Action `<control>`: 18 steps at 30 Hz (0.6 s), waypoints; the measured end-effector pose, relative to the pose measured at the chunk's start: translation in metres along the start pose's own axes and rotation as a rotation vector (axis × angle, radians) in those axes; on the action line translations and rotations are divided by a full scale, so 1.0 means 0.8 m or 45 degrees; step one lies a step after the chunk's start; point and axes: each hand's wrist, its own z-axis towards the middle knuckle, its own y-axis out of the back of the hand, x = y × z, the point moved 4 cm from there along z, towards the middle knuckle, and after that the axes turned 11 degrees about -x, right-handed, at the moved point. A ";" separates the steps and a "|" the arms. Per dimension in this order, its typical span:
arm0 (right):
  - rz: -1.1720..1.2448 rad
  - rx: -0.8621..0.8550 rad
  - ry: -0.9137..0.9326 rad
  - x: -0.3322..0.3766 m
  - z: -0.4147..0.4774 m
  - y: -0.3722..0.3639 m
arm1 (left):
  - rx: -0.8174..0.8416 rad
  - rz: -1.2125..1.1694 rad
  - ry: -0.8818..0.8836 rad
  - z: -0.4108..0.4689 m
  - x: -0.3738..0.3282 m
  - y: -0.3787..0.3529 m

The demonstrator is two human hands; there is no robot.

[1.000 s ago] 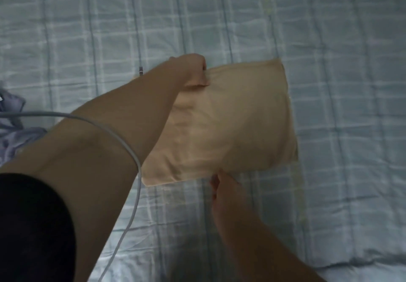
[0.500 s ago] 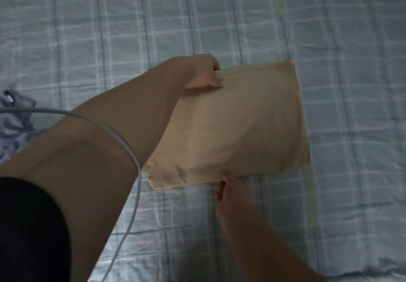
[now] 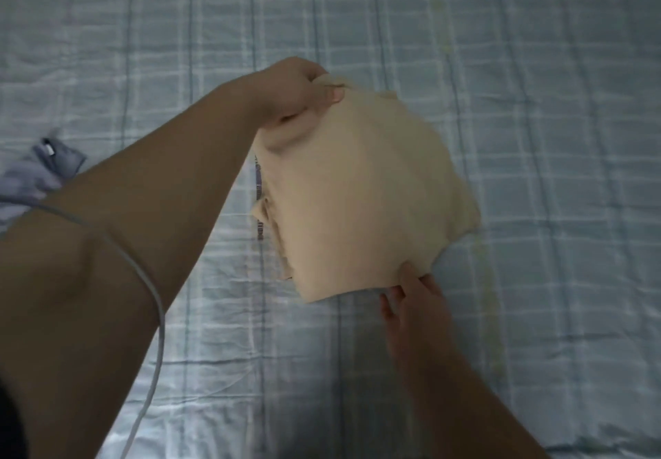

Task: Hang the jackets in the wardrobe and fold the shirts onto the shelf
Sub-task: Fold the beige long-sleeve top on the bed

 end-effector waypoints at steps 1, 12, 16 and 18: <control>-0.033 0.017 0.064 0.014 -0.006 0.009 | -0.027 -0.108 0.020 -0.018 -0.001 0.006; -0.117 0.251 0.489 0.112 -0.031 0.116 | -0.555 -0.753 -0.029 -0.270 0.055 0.003; -0.414 0.437 0.777 0.130 -0.046 0.158 | -0.543 -0.815 0.045 -0.385 0.057 -0.040; -0.490 0.503 0.890 0.136 -0.059 0.177 | -0.605 -0.785 0.097 -0.440 0.056 -0.059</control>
